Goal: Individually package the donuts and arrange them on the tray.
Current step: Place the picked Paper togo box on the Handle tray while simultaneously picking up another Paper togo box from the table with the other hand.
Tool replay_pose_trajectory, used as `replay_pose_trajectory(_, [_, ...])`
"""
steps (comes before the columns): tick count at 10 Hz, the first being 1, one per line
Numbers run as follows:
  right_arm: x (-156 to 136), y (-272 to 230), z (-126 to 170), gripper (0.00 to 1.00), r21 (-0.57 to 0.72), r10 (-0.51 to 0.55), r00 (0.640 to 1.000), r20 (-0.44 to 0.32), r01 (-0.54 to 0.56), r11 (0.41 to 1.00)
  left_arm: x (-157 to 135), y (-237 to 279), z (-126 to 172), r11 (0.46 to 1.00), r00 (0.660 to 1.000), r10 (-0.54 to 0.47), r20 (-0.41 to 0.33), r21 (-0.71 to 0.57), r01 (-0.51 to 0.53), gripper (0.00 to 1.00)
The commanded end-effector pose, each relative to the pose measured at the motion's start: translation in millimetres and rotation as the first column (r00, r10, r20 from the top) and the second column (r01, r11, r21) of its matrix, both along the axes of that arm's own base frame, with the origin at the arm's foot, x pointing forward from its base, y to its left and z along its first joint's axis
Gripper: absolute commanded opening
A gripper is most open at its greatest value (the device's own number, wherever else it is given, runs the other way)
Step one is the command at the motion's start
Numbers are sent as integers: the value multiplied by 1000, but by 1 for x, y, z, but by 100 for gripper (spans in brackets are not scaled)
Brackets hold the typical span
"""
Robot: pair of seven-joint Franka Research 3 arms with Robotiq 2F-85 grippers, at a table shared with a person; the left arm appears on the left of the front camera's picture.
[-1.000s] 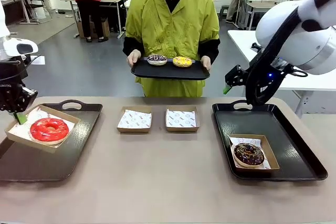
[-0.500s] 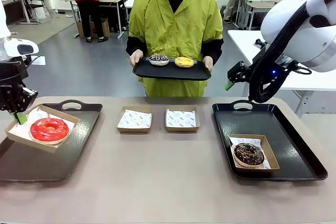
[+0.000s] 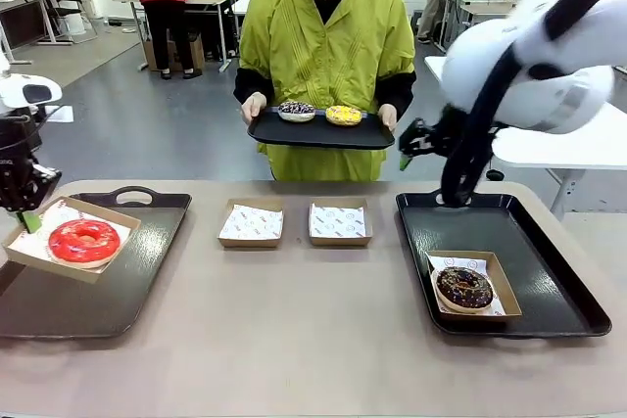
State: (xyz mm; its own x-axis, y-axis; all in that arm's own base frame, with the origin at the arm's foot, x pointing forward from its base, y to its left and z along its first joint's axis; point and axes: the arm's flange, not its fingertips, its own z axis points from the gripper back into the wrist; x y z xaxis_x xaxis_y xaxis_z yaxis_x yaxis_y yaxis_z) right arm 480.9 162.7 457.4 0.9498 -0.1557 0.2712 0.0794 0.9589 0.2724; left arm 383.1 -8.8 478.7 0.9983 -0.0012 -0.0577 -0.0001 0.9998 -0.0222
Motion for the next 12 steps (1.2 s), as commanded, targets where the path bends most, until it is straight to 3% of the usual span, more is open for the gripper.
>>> replay_pose_trajectory(1, [45, 45, -5, 100, -116, -44, 998, -50, 38, 993, -3, 32, -22, 998, 997, 68, 37, -6, -68, 1])
replay_pose_trajectory(6, [98, 116, -63, 100, -200, -86, 989, -122, 60, 978, -6, 45, -86, 995, 994, 89, 55, -46, -87, 1])
replay_pose_trajectory(8, [98, 127, -86, 100, -242, -59, 986, -156, 20, 970, -7, 43, -90, 994, 994, 94, 54, -53, -91, 1])
replay_pose_trajectory(11, [82, 114, -87, 100, -254, -109, 985, -135, 72, 965, -6, 45, -86, 994, 994, 107, 38, -34, -106, 1])
replay_pose_trajectory(12, [91, 122, -98, 100, -211, -39, 984, -173, 2, 977, -6, 45, -86, 994, 994, 107, 38, -34, -106, 1])
